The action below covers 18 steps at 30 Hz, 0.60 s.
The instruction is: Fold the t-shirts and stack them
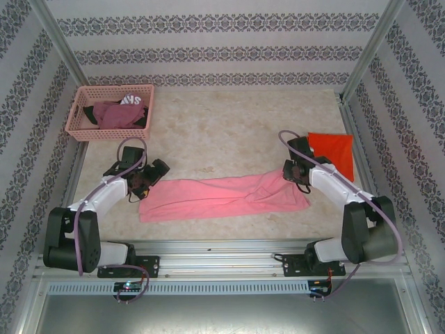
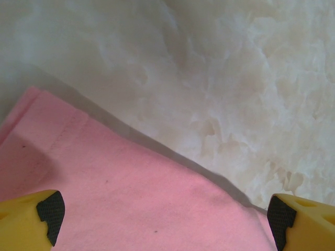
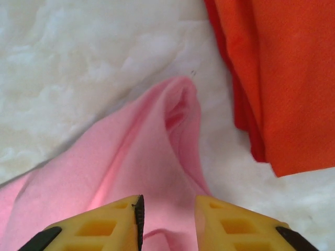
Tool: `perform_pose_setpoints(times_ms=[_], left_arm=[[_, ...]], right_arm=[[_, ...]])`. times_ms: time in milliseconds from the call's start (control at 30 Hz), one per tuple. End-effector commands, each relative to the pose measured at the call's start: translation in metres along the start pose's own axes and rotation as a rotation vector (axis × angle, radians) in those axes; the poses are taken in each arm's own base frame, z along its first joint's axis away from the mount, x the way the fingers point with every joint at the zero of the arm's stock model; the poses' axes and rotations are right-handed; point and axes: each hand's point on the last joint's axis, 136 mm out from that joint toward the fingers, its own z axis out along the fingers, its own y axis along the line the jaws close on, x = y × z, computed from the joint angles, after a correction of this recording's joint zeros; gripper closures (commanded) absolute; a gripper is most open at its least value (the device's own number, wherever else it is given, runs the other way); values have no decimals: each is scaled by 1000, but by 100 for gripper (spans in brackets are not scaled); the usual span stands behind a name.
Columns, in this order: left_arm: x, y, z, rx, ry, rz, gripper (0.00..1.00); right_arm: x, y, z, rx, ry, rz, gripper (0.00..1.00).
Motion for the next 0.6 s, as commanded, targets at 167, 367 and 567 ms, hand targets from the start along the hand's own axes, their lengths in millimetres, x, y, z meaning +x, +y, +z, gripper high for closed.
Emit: perform_pose_setpoints(times_ms=[167, 367, 567], left_arm=[[-3, -9, 8, -2, -14, 51, 0], [-18, -6, -11, -54, -119, 215, 0], [-15, -6, 2, 67, -148, 173, 0]], right_arm=[[26, -4, 13, -4, 73, 64, 67], [23, -23, -7, 31, -44, 124, 68], [11, -40, -43, -61, -308, 233, 64]])
